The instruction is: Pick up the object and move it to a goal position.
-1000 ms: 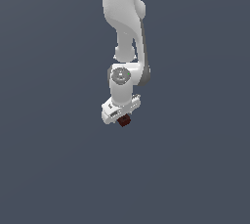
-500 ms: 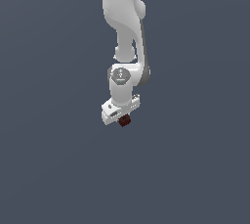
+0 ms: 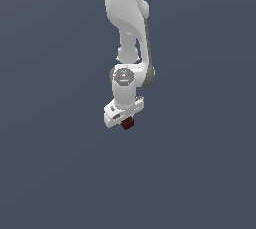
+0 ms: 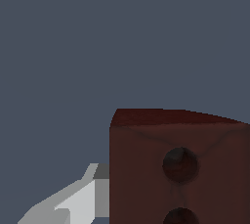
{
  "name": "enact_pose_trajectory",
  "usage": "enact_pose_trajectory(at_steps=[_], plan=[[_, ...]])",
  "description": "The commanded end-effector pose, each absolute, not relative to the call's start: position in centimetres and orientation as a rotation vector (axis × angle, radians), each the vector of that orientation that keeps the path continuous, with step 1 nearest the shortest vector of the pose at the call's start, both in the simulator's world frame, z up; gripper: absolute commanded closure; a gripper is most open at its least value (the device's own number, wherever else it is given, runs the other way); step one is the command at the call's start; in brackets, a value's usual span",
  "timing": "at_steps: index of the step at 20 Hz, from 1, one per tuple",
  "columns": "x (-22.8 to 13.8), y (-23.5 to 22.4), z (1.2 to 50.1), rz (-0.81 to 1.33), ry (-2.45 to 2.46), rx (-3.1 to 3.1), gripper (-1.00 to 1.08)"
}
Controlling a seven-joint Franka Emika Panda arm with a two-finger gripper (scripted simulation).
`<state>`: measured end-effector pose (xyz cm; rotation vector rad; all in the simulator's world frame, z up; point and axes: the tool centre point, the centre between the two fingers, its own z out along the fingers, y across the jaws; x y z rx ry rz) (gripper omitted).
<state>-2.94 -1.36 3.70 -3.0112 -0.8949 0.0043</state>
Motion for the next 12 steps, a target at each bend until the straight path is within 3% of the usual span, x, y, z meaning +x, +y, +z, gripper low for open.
enact_pose_trajectory(at_steps=[1,12], plan=[[-2.3,-1.2,4.7,0.000,-0.895,-3.012,1.08],[1.8,-0.2,11.9,0.000,-0.896,-3.011,1.08]])
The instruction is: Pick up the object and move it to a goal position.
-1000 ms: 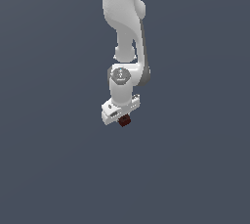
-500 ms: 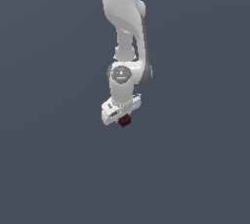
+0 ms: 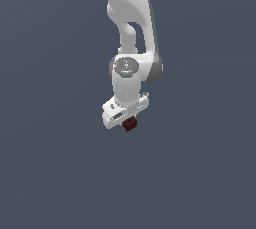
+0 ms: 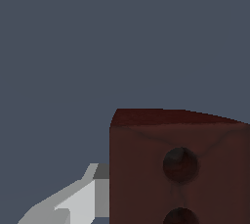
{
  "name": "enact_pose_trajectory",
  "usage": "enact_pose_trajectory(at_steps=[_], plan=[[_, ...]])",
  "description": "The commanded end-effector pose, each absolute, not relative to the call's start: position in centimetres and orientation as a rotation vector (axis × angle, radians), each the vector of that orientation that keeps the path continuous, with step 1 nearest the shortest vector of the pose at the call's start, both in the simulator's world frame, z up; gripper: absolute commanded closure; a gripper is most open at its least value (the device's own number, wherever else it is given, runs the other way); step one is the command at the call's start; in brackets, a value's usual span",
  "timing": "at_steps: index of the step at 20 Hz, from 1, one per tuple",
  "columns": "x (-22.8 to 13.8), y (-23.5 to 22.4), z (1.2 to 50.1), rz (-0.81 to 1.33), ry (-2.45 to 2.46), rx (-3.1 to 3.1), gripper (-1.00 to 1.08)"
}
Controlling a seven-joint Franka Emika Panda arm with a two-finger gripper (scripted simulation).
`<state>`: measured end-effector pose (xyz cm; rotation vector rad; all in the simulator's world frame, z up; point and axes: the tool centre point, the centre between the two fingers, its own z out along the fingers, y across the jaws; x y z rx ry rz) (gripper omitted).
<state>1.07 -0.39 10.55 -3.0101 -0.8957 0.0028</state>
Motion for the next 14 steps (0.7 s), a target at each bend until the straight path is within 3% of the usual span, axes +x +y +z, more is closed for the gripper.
enact_pose_trajectory(at_steps=[1,14], plan=[[2.3,-0.1,12.7,0.000,-0.896,-3.011,1.08],[8.2,1.2,22.5,-0.001,-0.896,-3.010,1.08]])
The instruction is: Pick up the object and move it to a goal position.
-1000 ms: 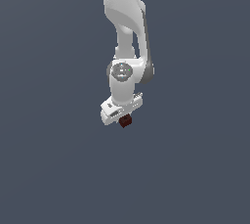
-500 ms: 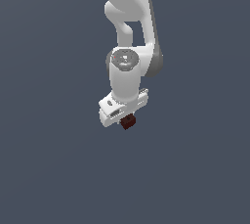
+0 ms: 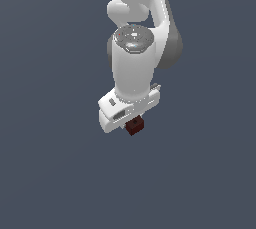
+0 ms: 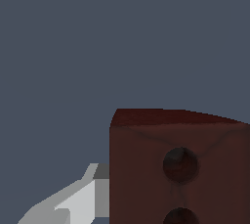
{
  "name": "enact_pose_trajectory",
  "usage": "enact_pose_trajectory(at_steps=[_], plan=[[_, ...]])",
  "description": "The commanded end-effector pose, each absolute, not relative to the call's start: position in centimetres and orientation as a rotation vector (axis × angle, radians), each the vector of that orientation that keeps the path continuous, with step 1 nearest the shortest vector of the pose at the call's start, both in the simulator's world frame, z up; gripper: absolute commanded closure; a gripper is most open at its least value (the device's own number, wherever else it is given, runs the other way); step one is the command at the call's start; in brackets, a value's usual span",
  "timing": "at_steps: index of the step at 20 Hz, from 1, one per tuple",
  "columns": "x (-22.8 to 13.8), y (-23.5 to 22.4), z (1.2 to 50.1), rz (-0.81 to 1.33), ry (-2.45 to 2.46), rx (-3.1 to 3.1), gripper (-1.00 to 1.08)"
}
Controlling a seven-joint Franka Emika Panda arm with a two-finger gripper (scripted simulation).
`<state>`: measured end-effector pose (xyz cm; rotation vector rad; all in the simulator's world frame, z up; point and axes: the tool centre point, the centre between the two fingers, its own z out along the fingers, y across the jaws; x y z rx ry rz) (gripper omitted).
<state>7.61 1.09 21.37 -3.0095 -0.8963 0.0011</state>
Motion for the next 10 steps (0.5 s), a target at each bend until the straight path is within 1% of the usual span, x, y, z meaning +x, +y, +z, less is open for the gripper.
enact_pose_trajectory(at_steps=[1,10], plan=[[8.6,1.3,23.0,-0.001,-0.896,-3.010,1.08],[11.5,1.9,27.4,0.000,-0.896,-3.011,1.08]])
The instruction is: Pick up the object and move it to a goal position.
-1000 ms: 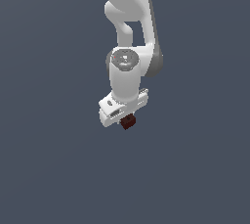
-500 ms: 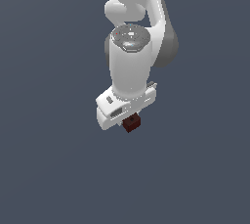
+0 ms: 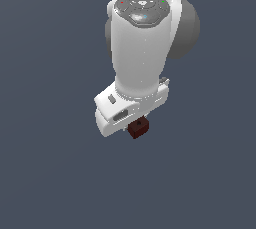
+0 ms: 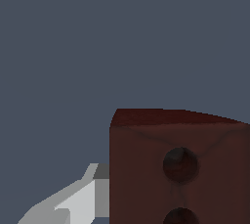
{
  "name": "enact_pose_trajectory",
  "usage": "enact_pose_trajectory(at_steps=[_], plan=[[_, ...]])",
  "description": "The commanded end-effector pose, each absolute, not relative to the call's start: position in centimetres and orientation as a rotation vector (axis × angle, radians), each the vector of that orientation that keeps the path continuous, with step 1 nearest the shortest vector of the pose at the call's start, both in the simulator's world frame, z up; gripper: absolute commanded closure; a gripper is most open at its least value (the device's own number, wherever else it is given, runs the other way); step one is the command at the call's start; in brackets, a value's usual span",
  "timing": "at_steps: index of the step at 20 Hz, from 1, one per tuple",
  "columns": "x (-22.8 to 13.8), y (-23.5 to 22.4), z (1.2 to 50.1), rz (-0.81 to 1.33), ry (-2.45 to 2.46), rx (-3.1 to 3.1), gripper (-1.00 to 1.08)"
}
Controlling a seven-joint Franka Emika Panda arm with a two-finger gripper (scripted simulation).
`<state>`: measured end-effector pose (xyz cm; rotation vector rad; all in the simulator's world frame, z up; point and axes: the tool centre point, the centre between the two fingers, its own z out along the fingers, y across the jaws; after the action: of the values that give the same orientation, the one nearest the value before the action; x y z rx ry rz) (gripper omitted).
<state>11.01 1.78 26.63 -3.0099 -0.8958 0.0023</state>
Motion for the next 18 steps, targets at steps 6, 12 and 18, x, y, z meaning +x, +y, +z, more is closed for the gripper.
enact_pose_trajectory(at_steps=[6,12,18], plan=[[12.8,2.1,29.4,0.000,-0.896,-3.011,1.08],[13.6,2.3,30.5,0.000,-0.896,-3.011,1.08],[14.0,2.3,30.9,0.000,-0.896,-3.011,1.08]])
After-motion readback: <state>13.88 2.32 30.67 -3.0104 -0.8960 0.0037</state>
